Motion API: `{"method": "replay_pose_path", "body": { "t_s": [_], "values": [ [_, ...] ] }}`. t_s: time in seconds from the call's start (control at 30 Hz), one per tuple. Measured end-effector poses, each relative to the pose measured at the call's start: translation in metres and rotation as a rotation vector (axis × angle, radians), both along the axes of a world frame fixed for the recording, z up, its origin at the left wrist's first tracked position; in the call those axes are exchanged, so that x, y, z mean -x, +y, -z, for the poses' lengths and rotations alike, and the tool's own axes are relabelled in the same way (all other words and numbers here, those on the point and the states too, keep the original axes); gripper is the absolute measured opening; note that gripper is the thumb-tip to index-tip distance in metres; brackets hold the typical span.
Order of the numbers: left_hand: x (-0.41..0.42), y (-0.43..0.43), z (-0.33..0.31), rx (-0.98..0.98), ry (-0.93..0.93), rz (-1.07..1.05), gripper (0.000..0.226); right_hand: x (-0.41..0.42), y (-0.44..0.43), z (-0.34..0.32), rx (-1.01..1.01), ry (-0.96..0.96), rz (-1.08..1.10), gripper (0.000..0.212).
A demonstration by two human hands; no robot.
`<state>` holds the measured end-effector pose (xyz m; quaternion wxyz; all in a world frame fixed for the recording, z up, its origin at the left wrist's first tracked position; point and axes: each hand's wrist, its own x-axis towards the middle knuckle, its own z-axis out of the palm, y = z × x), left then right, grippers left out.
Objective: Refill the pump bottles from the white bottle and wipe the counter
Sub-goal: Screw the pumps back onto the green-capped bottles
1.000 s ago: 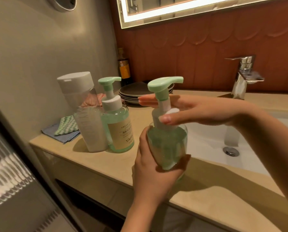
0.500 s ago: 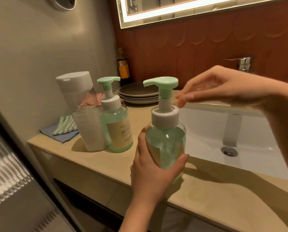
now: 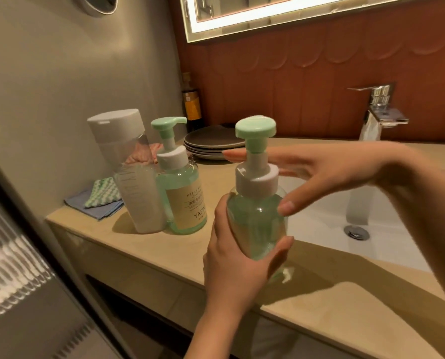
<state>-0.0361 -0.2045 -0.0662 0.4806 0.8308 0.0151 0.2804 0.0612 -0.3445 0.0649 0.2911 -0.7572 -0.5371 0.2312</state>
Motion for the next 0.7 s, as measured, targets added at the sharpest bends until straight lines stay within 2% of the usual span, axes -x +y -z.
{"method": "replay_pose_path", "body": {
  "t_s": [0.07,0.1,0.3,0.43,0.5,0.57,0.7],
  "values": [
    [0.0,0.0,0.0,-0.009,-0.01,-0.011,0.088,0.001,-0.009,-0.006,0.022,-0.059,0.005,0.087],
    [0.0,-0.001,0.001,0.0,-0.008,-0.01,0.086,0.0,-0.013,-0.01,0.022,-0.076,0.018,0.085],
    [-0.001,0.0,0.001,0.008,-0.001,-0.009,0.084,0.001,-0.029,-0.025,-0.143,-0.169,0.184,0.037],
    [0.0,-0.001,0.001,0.031,0.003,-0.012,0.085,0.005,-0.004,-0.014,-0.206,-0.224,0.26,0.047],
    [0.001,-0.001,0.0,0.034,0.009,-0.011,0.085,0.007,0.015,-0.003,-0.217,-0.193,0.241,0.052],
    [0.0,-0.001,0.0,0.043,0.003,-0.013,0.086,0.009,0.026,0.005,-0.226,-0.083,0.213,0.054],
    [-0.002,0.0,0.001,0.061,-0.019,-0.012,0.091,0.012,0.033,0.014,-0.258,0.056,0.158,0.039]
  ]
}}
